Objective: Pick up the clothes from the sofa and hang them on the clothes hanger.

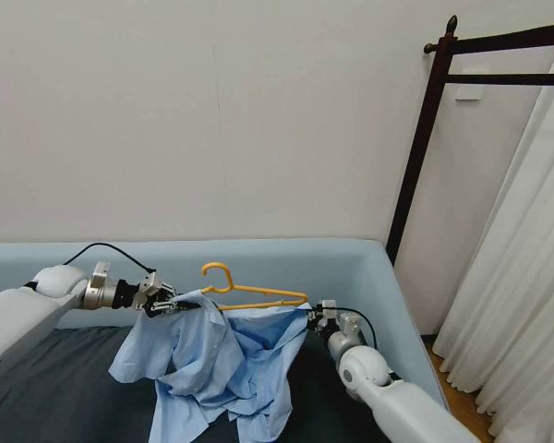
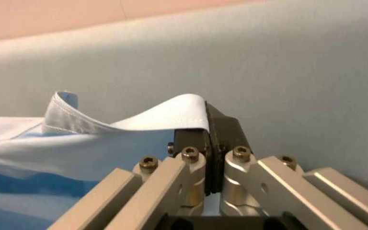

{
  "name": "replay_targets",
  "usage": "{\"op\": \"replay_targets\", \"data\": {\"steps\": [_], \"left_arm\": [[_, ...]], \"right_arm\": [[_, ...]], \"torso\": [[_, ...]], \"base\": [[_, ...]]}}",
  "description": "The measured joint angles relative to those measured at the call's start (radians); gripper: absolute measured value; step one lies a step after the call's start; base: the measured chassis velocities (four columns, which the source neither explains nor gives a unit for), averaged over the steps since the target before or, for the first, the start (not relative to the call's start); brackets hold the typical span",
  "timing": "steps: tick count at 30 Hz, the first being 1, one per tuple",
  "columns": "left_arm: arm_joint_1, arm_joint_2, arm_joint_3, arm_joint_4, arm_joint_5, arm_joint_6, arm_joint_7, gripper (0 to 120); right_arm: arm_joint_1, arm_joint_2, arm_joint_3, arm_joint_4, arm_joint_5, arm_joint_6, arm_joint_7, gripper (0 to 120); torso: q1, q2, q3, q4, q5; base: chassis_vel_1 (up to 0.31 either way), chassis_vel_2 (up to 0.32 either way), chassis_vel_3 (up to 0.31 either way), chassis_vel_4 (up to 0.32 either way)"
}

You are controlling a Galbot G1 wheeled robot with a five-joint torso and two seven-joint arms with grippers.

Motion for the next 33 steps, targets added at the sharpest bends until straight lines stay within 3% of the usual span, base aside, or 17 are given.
{"op": "replay_targets", "data": {"steps": [8,13,25,33], "left_arm": [[0.010,0.014,-0.041,-0.033,0.076,-0.021,-0.007,5],[0.014,0.011,-0.080,-0.025,0.121,-0.026,-0.036,5],[0.017,0.010,-0.096,-0.035,0.093,-0.007,-0.081,5],[-0.035,-0.055,-0.027,-0.058,0.086,0.044,-0.191,5]], "right_arm": [[0.069,-0.130,0.007,0.271,0.167,-0.052,0.110,0],[0.060,-0.193,0.038,0.425,0.196,-0.068,0.158,0],[0.047,-0.278,0.057,0.594,0.231,-0.077,0.164,0],[0.068,-0.311,-0.007,0.734,0.243,-0.082,0.157,0]], "torso": [[0.000,0.000,0.000,0.0002,-0.0003],[0.000,0.000,0.000,-0.0003,-0.0002],[0.000,0.000,0.000,0.0003,-0.0002],[0.000,0.000,0.000,-0.0001,-0.0002]], "base": [[0.000,0.000,0.000,0.000],[0.000,0.000,0.000,0.000],[0.000,0.000,0.000,0.000],[0.000,0.000,0.000,0.000]]}}
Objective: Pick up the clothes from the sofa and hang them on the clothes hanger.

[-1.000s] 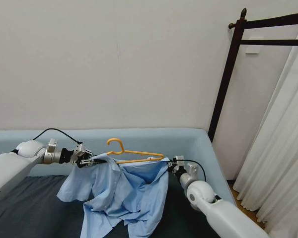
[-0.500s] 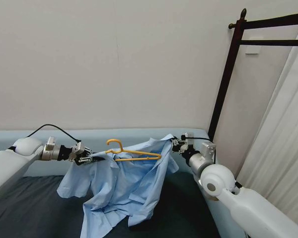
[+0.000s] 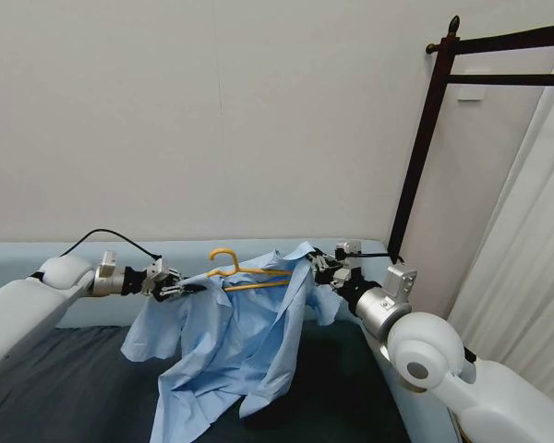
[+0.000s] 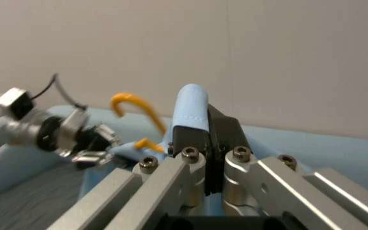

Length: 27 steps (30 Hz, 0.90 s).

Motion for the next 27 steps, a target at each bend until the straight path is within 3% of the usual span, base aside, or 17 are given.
{"op": "replay_targets", "data": {"steps": [10,17,27], "left_arm": [[-0.189,-0.007,0.126,-0.008,-0.144,0.027,-0.059,5],[-0.375,0.020,0.237,-0.050,-0.264,0.050,-0.028,5],[-0.521,0.035,0.310,-0.052,-0.295,0.079,0.015,5]], "right_arm": [[-0.015,-0.061,-0.001,0.056,-0.069,0.007,-0.064,0],[0.070,-0.080,-0.055,-0.049,-0.197,0.052,-0.133,0],[-0.035,-0.106,-0.056,-0.045,-0.341,0.089,-0.178,0]], "torso": [[0.000,0.000,0.000,-0.0001,0.0002],[0.000,0.000,0.000,0.0004,0.0000],[0.000,0.000,0.000,0.0001,0.0000]], "base": [[0.000,0.000,0.000,0.000],[0.000,0.000,0.000,0.000],[0.000,0.000,0.000,0.000]]}}
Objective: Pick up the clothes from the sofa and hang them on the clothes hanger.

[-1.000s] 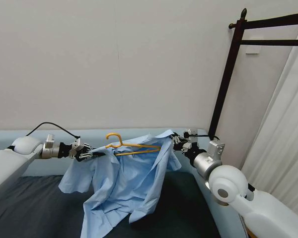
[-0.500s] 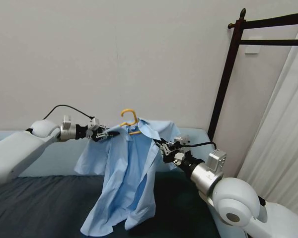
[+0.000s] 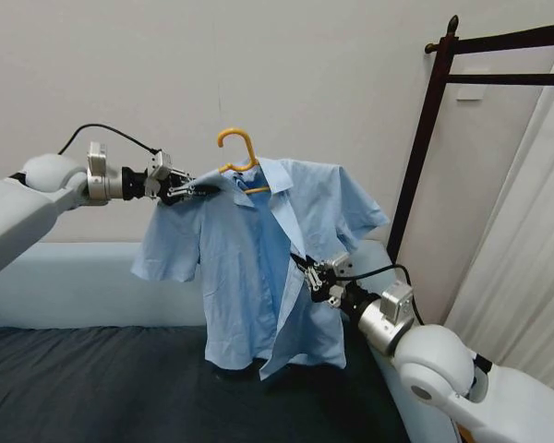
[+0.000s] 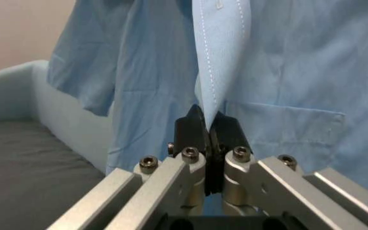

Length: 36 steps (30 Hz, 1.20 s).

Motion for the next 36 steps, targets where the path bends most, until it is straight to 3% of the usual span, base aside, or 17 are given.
{"op": "replay_targets", "data": {"steps": [2,8,11,21,29,33,36], "left_arm": [[-0.021,0.000,0.022,-0.004,-0.014,0.010,0.016,5],[-0.078,-0.017,0.146,-0.049,-0.194,0.090,0.073,5],[-0.101,-0.026,0.203,-0.064,-0.272,0.134,0.086,5],[-0.194,-0.076,0.359,0.000,-0.319,0.173,0.150,5],[-0.193,-0.079,0.371,-0.002,-0.326,0.184,0.156,5],[-0.185,-0.067,0.364,-0.014,-0.322,0.181,0.155,5],[-0.175,-0.066,0.350,-0.014,-0.310,0.176,0.155,5]], "right_arm": [[-0.030,-0.005,0.013,0.008,-0.032,0.008,-0.009,0],[-0.132,-0.014,0.055,0.026,-0.166,0.042,-0.044,0],[-0.145,-0.007,0.056,0.002,-0.249,0.076,-0.063,0],[-0.210,-0.007,0.046,-0.038,-0.424,0.158,-0.119,0],[-0.191,0.026,0.010,-0.053,-0.452,0.152,-0.117,0],[-0.182,0.023,0.015,-0.035,-0.398,0.116,-0.087,0],[-0.201,-0.002,0.055,0.014,-0.320,0.096,-0.081,12]], "torso": [[0.000,0.000,0.000,0.0003,0.0000],[0.000,0.000,0.000,-0.0008,0.0002],[0.000,0.000,0.000,-0.0001,0.0001],[0.000,0.000,0.000,-0.0001,0.0000],[0.000,0.000,0.000,0.0001,0.0001],[0.000,0.000,0.000,0.0002,0.0000],[0.000,0.000,0.000,0.0003,-0.0002]], "base": [[0.000,0.000,0.000,0.000],[0.000,0.000,0.000,0.000],[0.000,0.000,0.000,0.000],[0.000,0.000,0.000,0.000],[0.000,0.000,0.000,0.000],[0.000,0.000,0.000,0.000],[0.000,0.000,0.000,0.000]]}}
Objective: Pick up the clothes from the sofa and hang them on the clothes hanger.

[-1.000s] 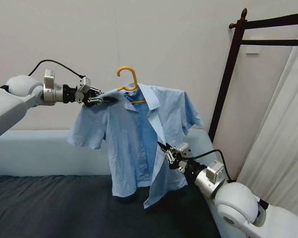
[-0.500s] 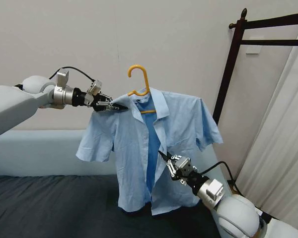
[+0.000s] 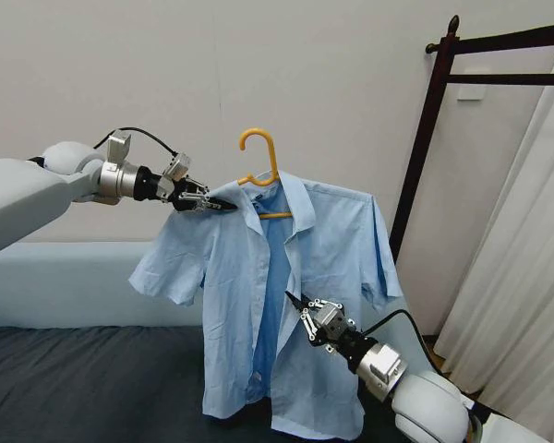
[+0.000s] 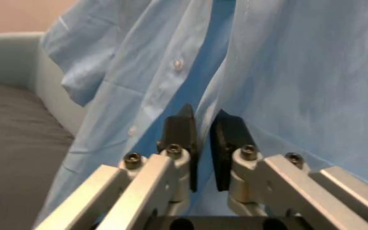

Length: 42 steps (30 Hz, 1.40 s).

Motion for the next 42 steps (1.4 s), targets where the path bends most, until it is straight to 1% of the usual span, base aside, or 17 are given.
{"op": "replay_targets", "data": {"steps": [3,6,7,10,12,13,14,17,18,20,23,25,26,29,31,37,42], "left_arm": [[0.003,-0.002,-0.005,0.007,0.004,-0.003,-0.001,5],[0.010,-0.012,-0.014,0.035,0.019,-0.016,-0.008,5],[0.010,-0.012,-0.014,0.035,0.019,-0.016,-0.008,5],[0.013,-0.017,-0.020,0.046,0.026,-0.020,-0.011,5],[0.013,-0.019,-0.023,0.050,0.036,-0.026,-0.009,5],[0.013,-0.019,-0.023,0.050,0.036,-0.026,-0.009,5],[0.013,-0.020,-0.024,0.052,0.044,-0.032,-0.007,5],[0.008,-0.010,-0.030,0.042,0.075,-0.054,0.001,5],[0.008,-0.010,-0.030,0.042,0.075,-0.054,0.001,5],[0.008,-0.006,-0.037,0.023,0.093,-0.062,0.002,5],[0.014,-0.024,-0.049,0.018,0.107,-0.072,0.003,5],[0.015,-0.029,-0.051,0.018,0.110,-0.074,0.005,5],[0.023,-0.059,-0.062,0.035,0.117,-0.082,0.015,5],[0.042,-0.098,-0.086,0.054,0.131,-0.090,0.027,5],[0.059,-0.113,-0.116,0.038,0.138,-0.090,0.028,5],[0.075,-0.117,-0.138,0.014,0.146,-0.086,0.024,5],[0.095,-0.105,-0.151,-0.032,0.158,-0.078,0.018,5]], "right_arm": [[-0.021,-0.017,0.025,0.027,0.021,-0.005,-0.005,17],[-0.145,-0.083,0.128,0.127,0.024,-0.004,-0.072,36],[-0.145,-0.083,0.128,0.127,0.024,-0.004,-0.072,36],[-0.226,-0.109,0.182,0.169,-0.016,0.025,-0.087,47],[-0.252,-0.116,0.250,0.190,0.057,0.019,-0.058,57],[-0.252,-0.116,0.250,0.190,0.057,0.019,-0.058,57],[-0.254,-0.128,0.297,0.197,0.120,0.005,-0.047,61],[-0.181,-0.212,0.385,0.209,0.349,-0.055,-0.074,74],[-0.181,-0.212,0.385,0.209,0.349,-0.055,-0.074,74],[-0.052,-0.299,0.417,0.187,0.546,-0.082,-0.114,84],[0.104,-0.394,0.413,0.086,0.692,-0.096,-0.181,97],[0.126,-0.409,0.408,0.062,0.706,-0.098,-0.202,98],[0.156,-0.466,0.405,0.010,0.734,-0.100,-0.242,100],[0.180,-0.540,0.406,-0.042,0.767,-0.115,-0.298,100],[0.228,-0.571,0.393,-0.079,0.818,-0.168,-0.373,100],[0.294,-0.573,0.359,-0.113,0.785,-0.252,-0.526,100],[0.336,-0.524,0.312,-0.105,0.733,-0.274,-0.530,100]], "torso": [[0.000,0.000,0.000,-0.0002,0.0000],[0.000,0.000,0.000,-0.0007,0.0000],[0.000,0.000,0.000,-0.0007,0.0000],[0.000,0.000,0.000,-0.0006,0.0005],[0.000,0.000,0.000,-0.0004,0.0004],[0.000,0.000,0.000,-0.0004,0.0004],[0.000,0.000,0.000,-0.0004,0.0004],[0.000,0.000,0.000,-0.0003,0.0005],[0.000,0.000,0.000,-0.0003,0.0005],[0.000,0.000,0.000,0.0001,-0.0001],[0.000,0.000,0.000,0.0002,-0.0002],[0.000,0.000,0.000,0.0004,-0.0001],[0.000,0.000,0.000,0.0004,0.0004],[0.000,0.000,0.000,-0.0010,0.0006],[0.000,0.000,0.000,-0.0021,0.0006],[0.000,0.000,0.000,0.0000,0.0002],[0.000,0.000,0.000,-0.0001,0.0003]], "base": [[0.000,0.000,0.000,0.000],[0.000,0.000,0.000,0.000],[0.000,0.000,0.000,0.000],[0.000,0.000,0.000,0.000],[0.000,0.000,0.000,0.000],[0.000,0.000,0.000,0.000],[0.000,0.000,0.000,0.000],[0.000,0.000,0.000,0.000],[0.000,0.000,0.000,0.000],[0.000,0.000,0.000,0.000],[0.000,0.000,0.000,0.000],[0.000,0.000,0.000,0.000],[0.000,0.000,0.000,0.000],[0.000,0.000,0.000,0.000],[0.000,0.000,0.000,0.000],[0.000,0.000,0.000,0.000],[0.000,0.000,0.000,0.000]]}}
